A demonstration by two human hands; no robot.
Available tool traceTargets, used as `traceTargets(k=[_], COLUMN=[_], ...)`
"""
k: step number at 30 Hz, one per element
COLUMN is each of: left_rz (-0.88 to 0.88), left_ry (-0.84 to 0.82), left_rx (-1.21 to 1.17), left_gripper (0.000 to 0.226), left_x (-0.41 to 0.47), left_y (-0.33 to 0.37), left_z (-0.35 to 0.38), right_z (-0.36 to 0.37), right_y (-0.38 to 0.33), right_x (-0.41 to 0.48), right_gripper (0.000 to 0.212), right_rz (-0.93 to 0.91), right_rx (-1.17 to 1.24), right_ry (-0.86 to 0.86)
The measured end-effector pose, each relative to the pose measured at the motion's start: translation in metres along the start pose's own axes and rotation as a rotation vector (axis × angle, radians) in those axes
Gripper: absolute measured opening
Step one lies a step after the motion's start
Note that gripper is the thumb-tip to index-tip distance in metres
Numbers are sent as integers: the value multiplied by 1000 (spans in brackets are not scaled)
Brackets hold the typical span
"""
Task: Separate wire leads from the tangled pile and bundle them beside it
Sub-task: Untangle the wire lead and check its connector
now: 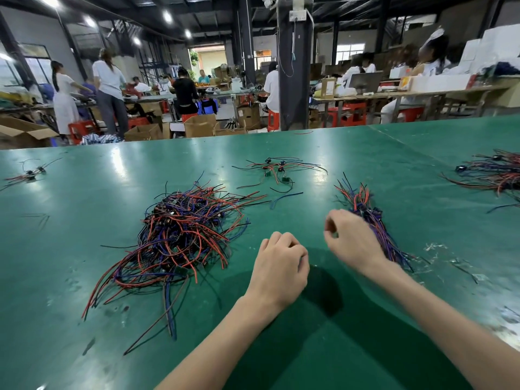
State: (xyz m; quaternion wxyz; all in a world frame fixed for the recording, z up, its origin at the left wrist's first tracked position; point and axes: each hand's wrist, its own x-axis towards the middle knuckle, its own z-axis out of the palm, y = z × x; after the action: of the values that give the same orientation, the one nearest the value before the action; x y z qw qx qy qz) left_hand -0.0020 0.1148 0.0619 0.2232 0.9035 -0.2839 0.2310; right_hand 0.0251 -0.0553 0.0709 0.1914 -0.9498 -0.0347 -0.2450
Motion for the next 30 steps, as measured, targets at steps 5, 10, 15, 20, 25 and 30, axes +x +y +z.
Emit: traceTargets(k=[5, 10, 15, 20, 25, 30], left_rz=[-95, -448, -708, -702, -682, -896], left_ry=[38, -99, -259, -149, 119, 17], left_rx=[181, 504, 337, 296, 345, 310], left_gripper=[25, 34, 34, 25, 40, 56], left_x=[7, 22, 23, 22, 27, 20], left_y=[-8, -41, -77, -85, -102, -137], left_z=[-10, -33, -44, -45, -66, -82], right_z=[27, 28, 29, 27, 27, 29], right_y=[-23, -23, -24, -24, -23, -23], right_x=[-18, -19, -19, -19, -18, -18], right_gripper=[5, 7, 8, 9, 8, 9], right_rz=[-108, -146, -165, -157, -162, -183], right_rx=[-23, -27, -18, -4, 16, 29], right_ry=[-101, -102, -108, -123, -129, -129])
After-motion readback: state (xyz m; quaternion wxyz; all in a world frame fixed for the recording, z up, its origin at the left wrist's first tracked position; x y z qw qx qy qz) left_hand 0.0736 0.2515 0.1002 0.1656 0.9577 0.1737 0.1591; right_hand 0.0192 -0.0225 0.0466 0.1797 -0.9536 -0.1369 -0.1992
